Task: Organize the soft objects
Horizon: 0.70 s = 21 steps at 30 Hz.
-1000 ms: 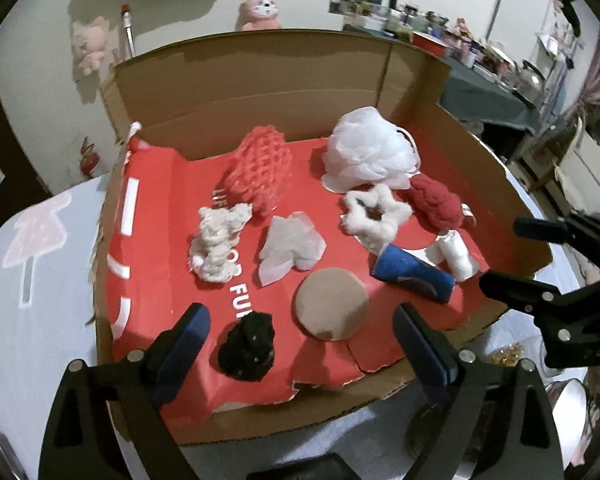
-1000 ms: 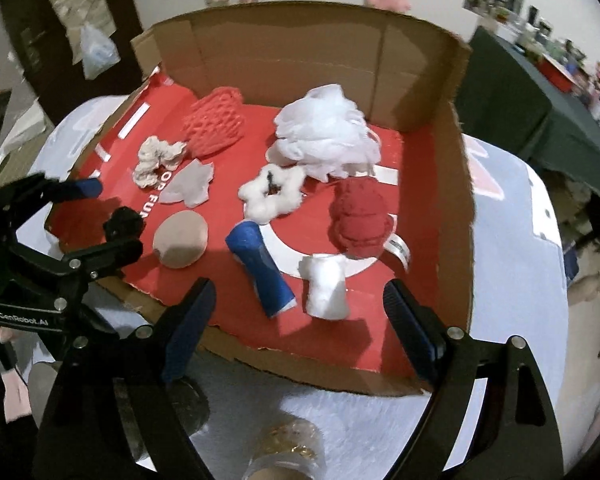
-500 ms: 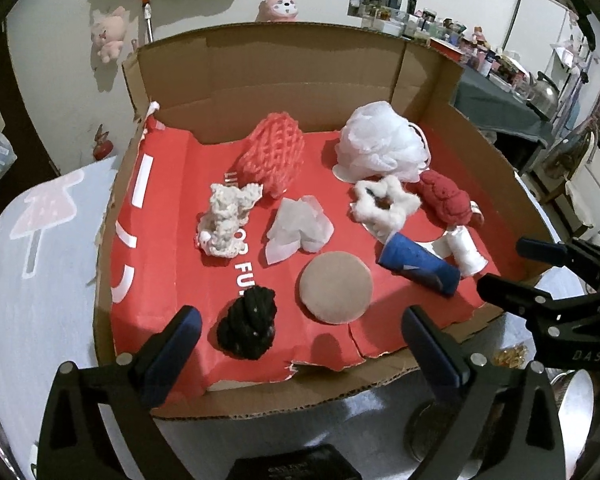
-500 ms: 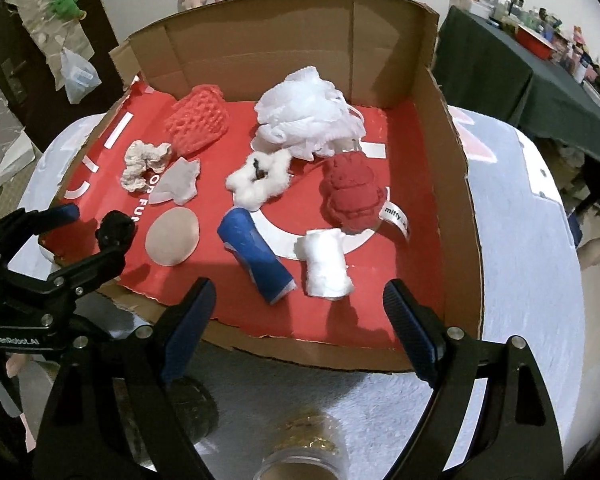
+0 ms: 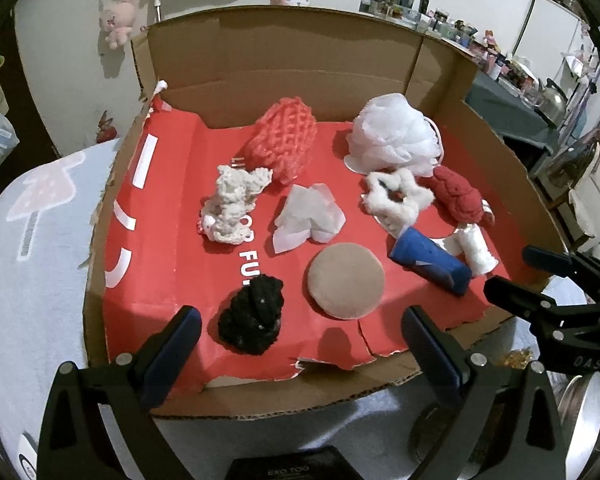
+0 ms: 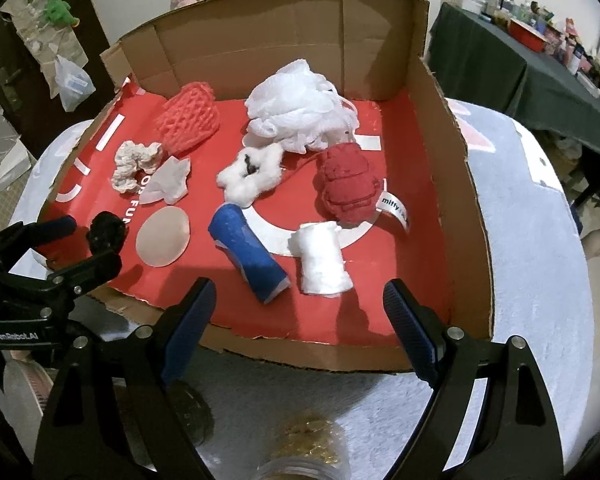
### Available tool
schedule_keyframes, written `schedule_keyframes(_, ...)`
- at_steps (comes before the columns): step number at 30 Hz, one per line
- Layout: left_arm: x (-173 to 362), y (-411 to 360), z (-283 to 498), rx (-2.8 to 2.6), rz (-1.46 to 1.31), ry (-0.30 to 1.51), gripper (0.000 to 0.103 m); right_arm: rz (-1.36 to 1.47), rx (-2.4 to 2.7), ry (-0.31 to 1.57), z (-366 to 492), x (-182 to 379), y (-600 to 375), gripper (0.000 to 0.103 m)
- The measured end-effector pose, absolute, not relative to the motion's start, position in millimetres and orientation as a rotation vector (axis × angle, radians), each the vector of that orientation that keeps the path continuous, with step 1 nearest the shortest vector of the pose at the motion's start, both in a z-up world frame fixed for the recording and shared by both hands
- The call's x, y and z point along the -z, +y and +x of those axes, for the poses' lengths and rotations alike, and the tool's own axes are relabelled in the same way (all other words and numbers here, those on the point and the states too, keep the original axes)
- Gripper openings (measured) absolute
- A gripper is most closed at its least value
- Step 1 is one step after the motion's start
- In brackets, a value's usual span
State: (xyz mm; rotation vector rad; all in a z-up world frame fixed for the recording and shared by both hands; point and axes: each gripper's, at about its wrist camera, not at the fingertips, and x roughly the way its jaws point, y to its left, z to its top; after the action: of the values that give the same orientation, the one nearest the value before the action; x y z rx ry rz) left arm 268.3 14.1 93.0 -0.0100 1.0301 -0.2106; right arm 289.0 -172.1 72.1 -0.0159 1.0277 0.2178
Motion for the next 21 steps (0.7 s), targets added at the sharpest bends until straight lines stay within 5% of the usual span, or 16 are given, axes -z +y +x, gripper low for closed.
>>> schedule_keyframes(21,-93.1,15.0,267.2,0.197,-0.007,1.014,0.102,-0.024,-0.209,1.016,285.4,-72.0,-173.0,0.086)
